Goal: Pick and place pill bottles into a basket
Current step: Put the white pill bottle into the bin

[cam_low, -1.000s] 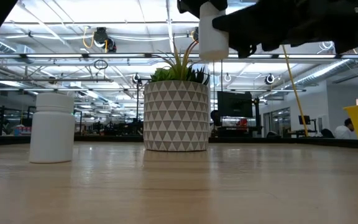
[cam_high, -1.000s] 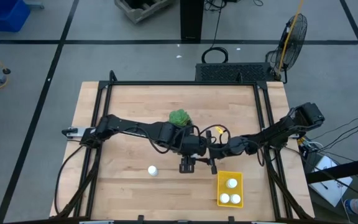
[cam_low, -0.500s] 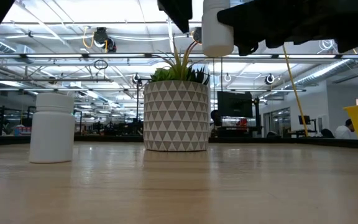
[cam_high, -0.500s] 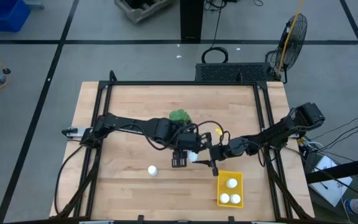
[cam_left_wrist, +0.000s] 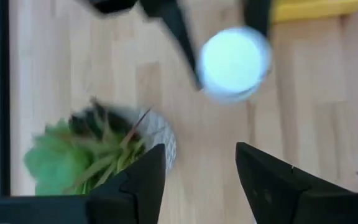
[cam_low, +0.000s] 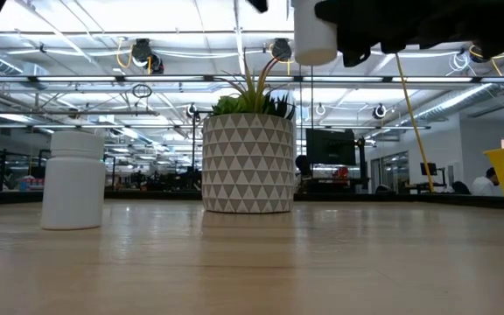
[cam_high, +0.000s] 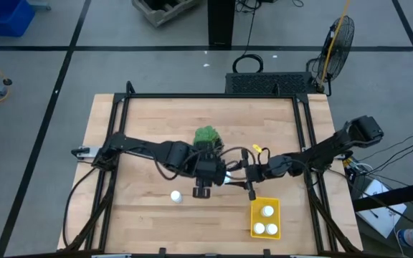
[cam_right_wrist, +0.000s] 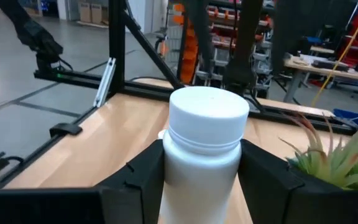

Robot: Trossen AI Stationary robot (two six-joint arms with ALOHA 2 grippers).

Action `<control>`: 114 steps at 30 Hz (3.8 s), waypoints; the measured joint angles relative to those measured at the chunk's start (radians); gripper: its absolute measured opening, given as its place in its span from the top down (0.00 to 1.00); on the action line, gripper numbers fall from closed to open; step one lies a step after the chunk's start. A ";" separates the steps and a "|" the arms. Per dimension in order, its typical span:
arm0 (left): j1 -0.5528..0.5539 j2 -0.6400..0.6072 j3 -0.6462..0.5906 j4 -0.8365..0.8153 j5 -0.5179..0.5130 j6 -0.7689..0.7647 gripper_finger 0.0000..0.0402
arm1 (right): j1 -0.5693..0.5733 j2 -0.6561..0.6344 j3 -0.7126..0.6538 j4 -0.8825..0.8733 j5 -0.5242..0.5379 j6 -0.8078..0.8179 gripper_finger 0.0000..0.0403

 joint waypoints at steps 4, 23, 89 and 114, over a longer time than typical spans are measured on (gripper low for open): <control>-0.018 0.003 0.000 0.023 0.001 0.037 0.54 | 0.003 -0.029 -0.001 -0.029 0.002 0.000 0.60; 0.079 -0.040 0.000 0.407 0.393 0.275 0.60 | 0.003 -0.048 -0.001 -0.098 0.023 -0.028 0.60; 0.031 -0.448 -1.521 2.134 0.289 0.073 0.56 | 0.002 -0.047 -0.001 0.032 -0.034 -0.037 0.60; 0.036 -0.399 -1.466 2.207 0.161 0.180 0.56 | 0.002 -0.046 0.000 0.031 -0.031 -0.032 0.60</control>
